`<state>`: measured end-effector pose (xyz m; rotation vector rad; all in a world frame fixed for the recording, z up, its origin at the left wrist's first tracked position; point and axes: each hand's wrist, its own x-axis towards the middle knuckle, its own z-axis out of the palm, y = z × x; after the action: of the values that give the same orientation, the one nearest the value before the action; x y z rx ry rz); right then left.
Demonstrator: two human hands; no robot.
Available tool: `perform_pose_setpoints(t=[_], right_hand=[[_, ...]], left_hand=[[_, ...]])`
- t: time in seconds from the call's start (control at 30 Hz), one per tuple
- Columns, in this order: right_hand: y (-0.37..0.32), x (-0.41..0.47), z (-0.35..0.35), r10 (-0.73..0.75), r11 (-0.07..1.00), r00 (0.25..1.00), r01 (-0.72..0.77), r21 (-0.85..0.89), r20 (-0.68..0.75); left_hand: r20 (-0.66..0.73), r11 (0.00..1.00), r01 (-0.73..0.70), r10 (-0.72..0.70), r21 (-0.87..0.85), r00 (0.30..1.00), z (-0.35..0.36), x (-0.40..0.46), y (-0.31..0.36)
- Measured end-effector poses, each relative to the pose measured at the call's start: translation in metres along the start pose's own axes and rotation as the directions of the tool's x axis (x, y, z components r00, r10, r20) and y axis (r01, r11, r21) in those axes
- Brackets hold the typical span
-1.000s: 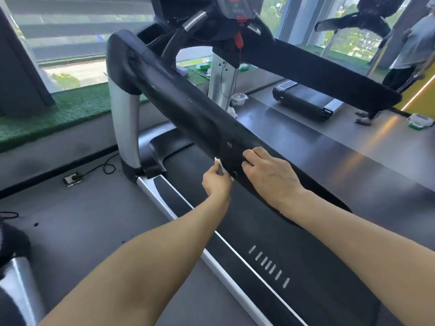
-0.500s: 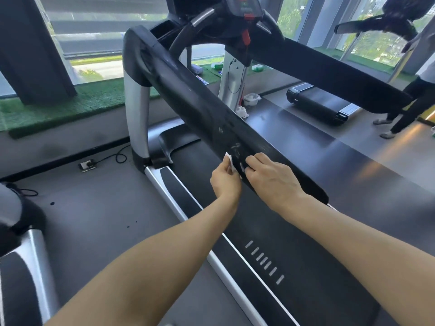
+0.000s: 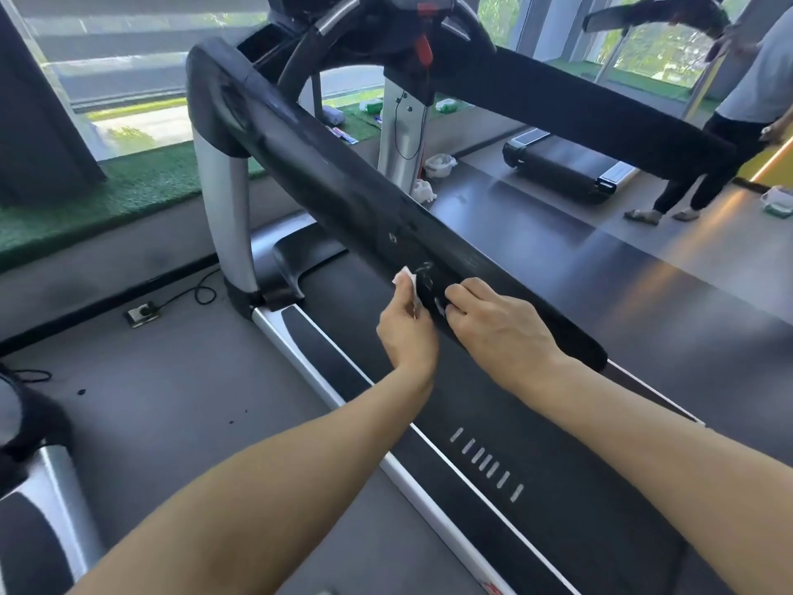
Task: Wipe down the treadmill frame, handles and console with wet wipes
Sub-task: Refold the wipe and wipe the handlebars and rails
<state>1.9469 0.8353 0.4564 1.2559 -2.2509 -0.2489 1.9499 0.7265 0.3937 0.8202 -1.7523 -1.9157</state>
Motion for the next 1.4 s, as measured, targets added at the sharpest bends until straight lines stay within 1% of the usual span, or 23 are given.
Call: perform_pose_setpoints(t=[0.07,0.17,0.23,0.3,0.4,0.47,0.53,0.6,0.67,0.73,0.8,0.9,0.97,1.0,1.1,1.2,1.27,1.4], right_hand=[[0.000,-0.001,-0.002,-0.001,1.000,1.000,0.001,0.011,0.016],[-0.001,-0.001,0.000,0.017,1.000,0.997,-0.016,-0.008,0.075],[-0.001,0.000,0.002,0.027,1.000,0.994,-0.026,-0.005,0.104],[0.000,0.000,0.004,0.034,0.999,0.993,-0.034,-0.004,0.115],[0.001,-0.001,0.004,0.024,1.000,0.996,-0.023,-0.003,0.085],[0.001,-0.001,0.004,0.011,1.000,0.998,-0.010,-0.004,0.063],[0.002,-0.001,0.004,0.004,1.000,0.998,-0.003,-0.013,0.057],[0.002,-0.002,0.005,0.004,1.000,0.998,-0.003,-0.012,0.057],[0.003,-0.002,0.005,0.003,1.000,0.999,-0.003,0.004,0.045],[0.004,-0.002,0.006,0.002,0.999,0.999,-0.003,0.032,0.037],[0.004,-0.002,0.007,0.002,0.999,0.999,-0.003,0.034,0.038],[0.005,-0.002,0.010,0.002,0.999,1.000,-0.003,0.032,0.023],[0.005,-0.001,0.010,-0.006,0.999,1.000,0.006,0.039,0.005],[0.006,-0.001,0.010,-0.010,0.999,1.000,0.010,0.035,0.015],[0.005,-0.002,0.008,-0.016,0.999,0.999,0.016,0.028,0.031],[0.005,0.000,0.006,-0.001,0.999,1.000,0.000,0.039,0.019],[0.004,0.001,0.007,0.003,0.999,1.000,-0.003,0.032,0.018],[0.004,-0.001,0.008,-0.014,1.000,1.000,0.014,0.010,0.014]], left_hand=[[0.009,0.999,-0.031,0.031,0.036,0.999,-0.002,-0.001,0.001],[-0.052,0.990,-0.089,0.095,0.109,0.994,-0.008,0.029,0.013],[-0.090,0.991,-0.060,0.071,0.120,0.993,-0.014,0.052,0.024],[-0.094,0.992,-0.059,0.070,0.115,0.993,-0.014,0.058,0.027],[-0.031,0.967,-0.167,0.176,0.193,0.984,-0.008,0.027,0.016],[-0.008,0.976,-0.155,0.157,0.151,0.987,-0.006,0.011,0.011],[-0.035,0.977,-0.148,0.155,0.154,0.987,-0.006,0.017,0.014],[-0.056,0.965,-0.178,0.193,0.194,0.980,-0.011,0.035,0.025],[-0.071,0.940,-0.216,0.242,0.262,0.968,-0.016,0.056,0.039],[-0.060,0.918,-0.220,0.253,0.330,0.965,-0.018,0.069,0.048],[-0.053,0.922,-0.236,0.264,0.306,0.963,-0.018,0.066,0.049],[0.024,0.913,-0.336,0.340,0.231,0.940,-0.015,0.033,0.031],[0.076,0.889,-0.379,0.372,0.259,0.925,-0.014,0.019,0.019],[0.079,0.876,-0.395,0.388,0.276,0.918,-0.014,0.021,0.017],[0.054,0.846,-0.419,0.426,0.330,0.903,-0.016,0.044,0.031],[0.038,0.847,-0.393,0.407,0.359,0.913,-0.019,0.065,0.048],[0.036,0.846,-0.403,0.418,0.349,0.908,-0.019,0.056,0.048],[0.089,0.837,-0.437,0.433,0.330,0.897,-0.013,0.013,0.021]])
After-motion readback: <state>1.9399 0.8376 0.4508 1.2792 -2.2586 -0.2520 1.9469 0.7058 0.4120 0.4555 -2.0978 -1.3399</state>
